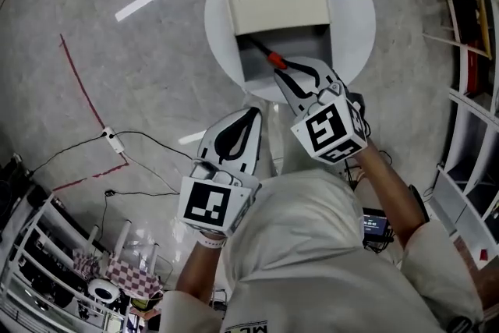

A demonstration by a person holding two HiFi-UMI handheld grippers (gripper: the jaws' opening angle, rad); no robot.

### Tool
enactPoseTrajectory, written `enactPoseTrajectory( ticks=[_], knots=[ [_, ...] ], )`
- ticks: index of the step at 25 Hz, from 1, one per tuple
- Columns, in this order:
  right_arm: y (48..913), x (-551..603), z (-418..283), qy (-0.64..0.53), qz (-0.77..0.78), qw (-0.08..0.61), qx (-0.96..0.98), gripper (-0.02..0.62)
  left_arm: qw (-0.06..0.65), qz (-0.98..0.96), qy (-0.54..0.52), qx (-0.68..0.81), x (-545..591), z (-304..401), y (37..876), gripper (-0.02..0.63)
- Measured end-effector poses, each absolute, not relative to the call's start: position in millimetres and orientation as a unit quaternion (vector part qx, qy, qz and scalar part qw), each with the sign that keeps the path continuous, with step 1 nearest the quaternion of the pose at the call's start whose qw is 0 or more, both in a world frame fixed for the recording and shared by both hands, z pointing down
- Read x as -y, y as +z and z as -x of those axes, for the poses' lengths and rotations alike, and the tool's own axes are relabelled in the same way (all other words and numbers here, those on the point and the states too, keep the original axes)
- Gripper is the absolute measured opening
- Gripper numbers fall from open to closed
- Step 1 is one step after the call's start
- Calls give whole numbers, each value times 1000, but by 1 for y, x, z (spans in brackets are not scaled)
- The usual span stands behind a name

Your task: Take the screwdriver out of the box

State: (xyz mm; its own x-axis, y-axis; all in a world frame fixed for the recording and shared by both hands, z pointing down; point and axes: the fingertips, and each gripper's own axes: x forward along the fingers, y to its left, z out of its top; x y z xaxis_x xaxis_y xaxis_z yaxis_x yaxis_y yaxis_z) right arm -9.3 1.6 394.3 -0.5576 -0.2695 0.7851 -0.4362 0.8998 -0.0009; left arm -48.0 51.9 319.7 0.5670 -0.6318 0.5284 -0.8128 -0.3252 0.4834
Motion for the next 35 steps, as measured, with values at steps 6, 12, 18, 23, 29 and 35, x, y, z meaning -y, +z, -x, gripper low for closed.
enactPoseTrajectory(
  ticks=[6,12,18,23,29,35],
  knots=[
    [429,0,9,102,-191,453,865,114,375,-799,135,451,-49,50,341,11],
    [460,-1,3,102,-177,479,854,114,391,-795,126,447,-48,41,354,11],
    [488,-3,7,120,-162,499,843,114,401,-789,134,446,-51,41,369,11],
    [506,-3,12,128,-152,516,833,118,403,-787,140,445,-52,43,377,11],
    [522,-6,19,145,-142,537,819,133,405,-786,140,446,-53,48,382,11],
    [541,-13,11,143,-127,574,796,137,408,-784,138,446,-54,49,384,11]
  ],
)
